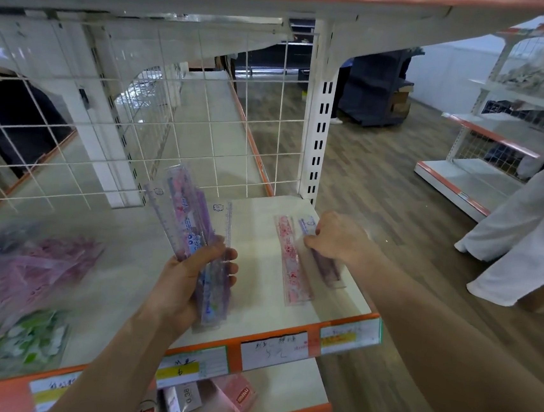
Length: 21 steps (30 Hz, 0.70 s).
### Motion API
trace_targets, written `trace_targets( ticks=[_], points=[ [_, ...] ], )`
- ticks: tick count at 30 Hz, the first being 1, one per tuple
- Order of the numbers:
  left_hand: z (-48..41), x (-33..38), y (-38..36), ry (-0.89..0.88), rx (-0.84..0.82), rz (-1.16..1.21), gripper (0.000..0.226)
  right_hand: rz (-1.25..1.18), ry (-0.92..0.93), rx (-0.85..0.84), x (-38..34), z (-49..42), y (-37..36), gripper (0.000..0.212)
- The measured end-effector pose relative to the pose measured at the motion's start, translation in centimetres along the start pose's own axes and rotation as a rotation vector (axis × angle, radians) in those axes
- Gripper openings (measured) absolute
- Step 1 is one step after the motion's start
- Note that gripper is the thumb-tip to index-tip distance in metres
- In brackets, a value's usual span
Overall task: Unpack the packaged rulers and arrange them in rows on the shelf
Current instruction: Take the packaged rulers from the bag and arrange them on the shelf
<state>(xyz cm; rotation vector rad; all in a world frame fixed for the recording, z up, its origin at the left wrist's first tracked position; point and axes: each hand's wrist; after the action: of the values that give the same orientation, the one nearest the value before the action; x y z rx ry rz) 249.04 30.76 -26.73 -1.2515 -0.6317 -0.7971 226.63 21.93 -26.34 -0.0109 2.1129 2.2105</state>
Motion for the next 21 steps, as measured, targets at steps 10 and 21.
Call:
trace_targets(
  ticks=[10,21],
  points=[
    [-0.1,0.1,0.1,0.014,0.012,0.005,0.008,-0.005,0.000,-0.031,-0.6,0.0,1.1,0.021],
    [0.1,0.3,-0.3,0.024,-0.023,0.037,0.009,-0.721,0.234,-0.083,-7.1,5.1,3.8,0.035]
  ],
)
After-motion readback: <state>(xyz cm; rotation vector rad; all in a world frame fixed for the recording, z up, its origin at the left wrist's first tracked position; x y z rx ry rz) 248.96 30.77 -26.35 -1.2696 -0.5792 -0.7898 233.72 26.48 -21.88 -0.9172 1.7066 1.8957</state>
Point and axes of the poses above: each hand's wrist, its own z-axis away from the middle knuckle, its own y-axis out of the back of the hand, x = y × z, and after that the axes turned 10 degrees about z, right-handed
